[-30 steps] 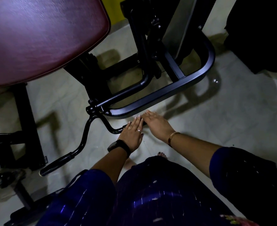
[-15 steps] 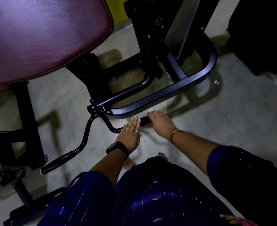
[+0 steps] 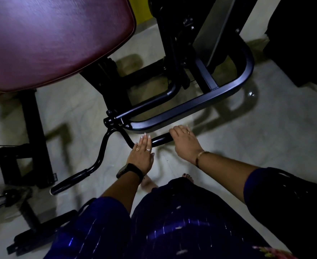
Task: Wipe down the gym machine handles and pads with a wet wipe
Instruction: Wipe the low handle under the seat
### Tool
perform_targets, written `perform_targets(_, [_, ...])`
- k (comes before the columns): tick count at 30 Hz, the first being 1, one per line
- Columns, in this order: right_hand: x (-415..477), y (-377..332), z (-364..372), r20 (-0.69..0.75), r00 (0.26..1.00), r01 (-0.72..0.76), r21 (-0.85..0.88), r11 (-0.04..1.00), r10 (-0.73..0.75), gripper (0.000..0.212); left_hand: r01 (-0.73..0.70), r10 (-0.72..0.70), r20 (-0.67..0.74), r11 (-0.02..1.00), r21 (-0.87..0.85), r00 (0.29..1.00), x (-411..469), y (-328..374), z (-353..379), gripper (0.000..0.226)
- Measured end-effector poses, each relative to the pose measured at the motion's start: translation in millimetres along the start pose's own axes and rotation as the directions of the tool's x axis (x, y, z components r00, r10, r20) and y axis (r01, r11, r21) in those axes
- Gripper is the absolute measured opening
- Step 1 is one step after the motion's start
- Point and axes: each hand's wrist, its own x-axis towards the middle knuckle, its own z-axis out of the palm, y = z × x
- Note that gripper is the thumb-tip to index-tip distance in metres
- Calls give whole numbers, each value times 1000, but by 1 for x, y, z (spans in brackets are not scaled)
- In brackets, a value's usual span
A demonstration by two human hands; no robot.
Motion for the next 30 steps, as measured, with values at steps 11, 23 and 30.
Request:
perform_targets(11, [-12, 13, 13, -247, 945, 273, 246, 930, -212, 45, 9, -9, 4, 999, -48, 1000, -4, -5, 3, 63])
perform_targets(23, [5, -86, 36, 568, 804, -447, 773, -450, 177, 25, 19, -22, -19, 989, -149, 1000, -1, -5, 5, 62])
perform_targets(30, [23, -52, 32, 624, 674, -235, 688, -686, 395, 42, 14, -22, -40, 982, -186, 999, -2, -7, 6, 59])
